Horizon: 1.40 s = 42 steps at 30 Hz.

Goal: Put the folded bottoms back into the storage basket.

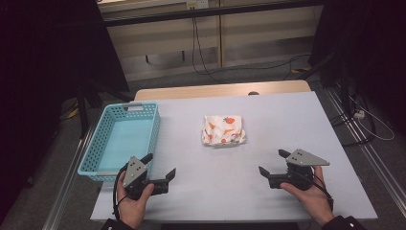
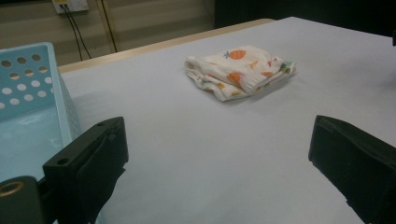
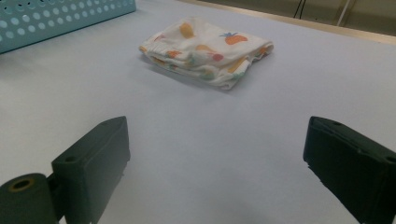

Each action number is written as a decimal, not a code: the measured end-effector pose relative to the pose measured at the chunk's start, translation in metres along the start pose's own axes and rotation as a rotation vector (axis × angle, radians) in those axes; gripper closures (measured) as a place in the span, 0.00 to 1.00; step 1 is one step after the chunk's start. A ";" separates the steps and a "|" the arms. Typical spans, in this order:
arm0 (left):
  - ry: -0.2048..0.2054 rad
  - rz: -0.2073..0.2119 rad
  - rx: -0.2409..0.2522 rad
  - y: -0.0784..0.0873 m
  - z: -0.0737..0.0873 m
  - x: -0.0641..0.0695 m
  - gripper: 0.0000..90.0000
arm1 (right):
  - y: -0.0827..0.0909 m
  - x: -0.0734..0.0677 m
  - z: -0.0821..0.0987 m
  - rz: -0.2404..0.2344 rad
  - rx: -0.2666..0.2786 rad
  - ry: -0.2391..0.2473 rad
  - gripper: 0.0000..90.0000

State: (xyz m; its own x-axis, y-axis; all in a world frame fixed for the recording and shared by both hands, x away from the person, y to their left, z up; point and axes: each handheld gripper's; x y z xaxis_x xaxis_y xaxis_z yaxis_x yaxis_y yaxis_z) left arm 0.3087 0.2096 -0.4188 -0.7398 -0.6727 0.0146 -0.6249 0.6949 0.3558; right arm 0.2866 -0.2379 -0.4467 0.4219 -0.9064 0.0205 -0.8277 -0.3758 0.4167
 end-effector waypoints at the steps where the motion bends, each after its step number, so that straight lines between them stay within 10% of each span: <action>1: 0.000 0.003 -0.001 0.000 0.000 0.000 0.05 | 0.000 -0.001 -0.001 -0.004 -0.004 0.002 0.09; 42: -0.033 0.056 -0.033 -0.012 0.001 0.005 0.05 | -0.067 -0.029 -0.051 -0.219 -0.202 0.155 0.17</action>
State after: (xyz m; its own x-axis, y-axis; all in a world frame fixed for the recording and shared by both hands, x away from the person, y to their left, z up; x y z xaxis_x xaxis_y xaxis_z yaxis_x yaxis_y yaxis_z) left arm 0.3122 0.1976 -0.4236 -0.7816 -0.6237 0.0046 -0.5740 0.7221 0.3861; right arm 0.3485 -0.1767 -0.4287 0.6454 -0.7627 0.0422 -0.6281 -0.4985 0.5976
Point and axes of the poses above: each handheld gripper's, and its own axes: y roughly backward along the jaws, z roughly out of its underside, x roughly to its right, and after that the axes turned 8 degrees about z, right-handed
